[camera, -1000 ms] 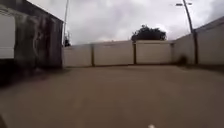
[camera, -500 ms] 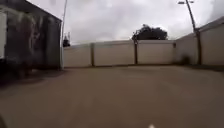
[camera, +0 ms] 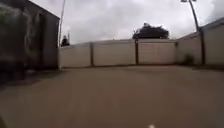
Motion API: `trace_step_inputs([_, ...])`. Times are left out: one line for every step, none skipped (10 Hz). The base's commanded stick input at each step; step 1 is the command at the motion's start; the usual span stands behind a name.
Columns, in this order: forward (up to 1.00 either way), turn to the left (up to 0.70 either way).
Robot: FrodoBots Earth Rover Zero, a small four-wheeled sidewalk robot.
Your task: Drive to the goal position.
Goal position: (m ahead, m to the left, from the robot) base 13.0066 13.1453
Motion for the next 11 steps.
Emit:
trace_step_inputs([0.7, 0.0])
trace_step_inputs([0.7, 0.0])
trace_step_inputs([0.7, 0.0])
trace_step_inputs([0.7, 0.0])
trace_step_inputs([0.7, 0.0])
trace_step_inputs([0.7, 0.0])
trace_step_inputs([0.7, 0.0])
trace_step_inputs([0.7, 0.0])
trace_step_inputs([0.7, 0.0])
trace_step_inputs([0.7, 0.0])
trace_step_inputs([0.7, 0.0])
